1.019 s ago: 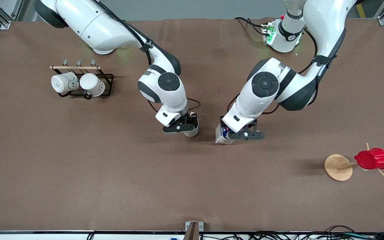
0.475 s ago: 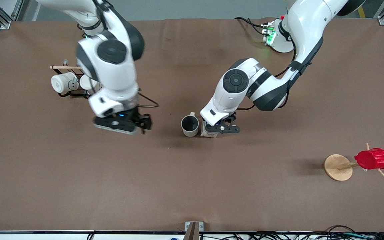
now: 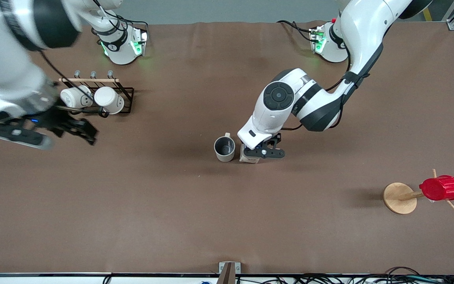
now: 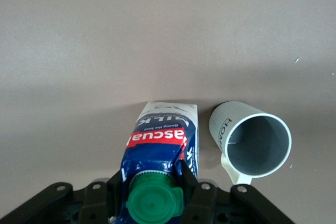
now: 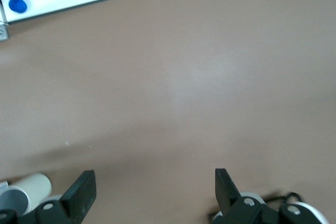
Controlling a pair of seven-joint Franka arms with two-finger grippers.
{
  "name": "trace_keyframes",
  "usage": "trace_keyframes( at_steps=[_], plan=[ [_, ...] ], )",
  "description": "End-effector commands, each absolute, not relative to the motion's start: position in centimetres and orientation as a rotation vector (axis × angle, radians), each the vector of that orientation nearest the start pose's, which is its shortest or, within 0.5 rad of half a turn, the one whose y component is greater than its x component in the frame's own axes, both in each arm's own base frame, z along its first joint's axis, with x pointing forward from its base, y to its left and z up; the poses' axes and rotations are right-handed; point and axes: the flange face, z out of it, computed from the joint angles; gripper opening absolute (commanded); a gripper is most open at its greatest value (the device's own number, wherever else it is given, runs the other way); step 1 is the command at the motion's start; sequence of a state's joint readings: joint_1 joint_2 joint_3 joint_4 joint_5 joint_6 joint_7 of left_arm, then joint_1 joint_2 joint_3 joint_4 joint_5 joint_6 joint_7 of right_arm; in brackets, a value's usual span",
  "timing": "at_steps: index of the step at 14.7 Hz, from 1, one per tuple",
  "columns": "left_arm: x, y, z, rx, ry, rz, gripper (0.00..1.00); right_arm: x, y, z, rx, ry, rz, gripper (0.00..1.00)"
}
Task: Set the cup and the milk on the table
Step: 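Release the mug with the right gripper and withdraw it to rest, then set the carton beside the mug, open the left gripper, withdraw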
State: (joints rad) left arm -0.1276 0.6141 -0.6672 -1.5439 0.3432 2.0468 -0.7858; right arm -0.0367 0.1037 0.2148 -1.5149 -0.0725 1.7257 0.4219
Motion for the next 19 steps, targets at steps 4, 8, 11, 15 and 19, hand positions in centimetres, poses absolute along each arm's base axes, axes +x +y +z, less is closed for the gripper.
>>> trace_keyframes(
  at_steps=[4, 8, 11, 15, 19],
  plan=[
    [53.3, -43.3, 35.4, -3.173, 0.124, 0.056, 0.06, 55.2, 1.5, 64.1, -3.121, 0.303, -0.091, 1.0],
    [52.5, -43.9, 34.7, -3.159, 0.15, 0.065, 0.15, 55.7, 1.5, 64.0, -3.12, 0.293, -0.11, 1.0],
    [52.6, -43.7, 34.5, -3.155, 0.151, 0.067, 0.21, 55.6, 1.5, 63.8, -3.13, 0.204, -0.091, 1.0],
    [53.0, -43.8, 34.6, -3.157, 0.145, 0.048, 0.22, 55.7, 1.5, 63.8, -3.13, 0.199, -0.103, 1.0],
    [53.3, -43.7, 33.8, -3.127, 0.113, -0.006, 0.22, 55.7, 1.5, 63.8, -3.13, 0.202, -0.099, 1.0]
  ],
)
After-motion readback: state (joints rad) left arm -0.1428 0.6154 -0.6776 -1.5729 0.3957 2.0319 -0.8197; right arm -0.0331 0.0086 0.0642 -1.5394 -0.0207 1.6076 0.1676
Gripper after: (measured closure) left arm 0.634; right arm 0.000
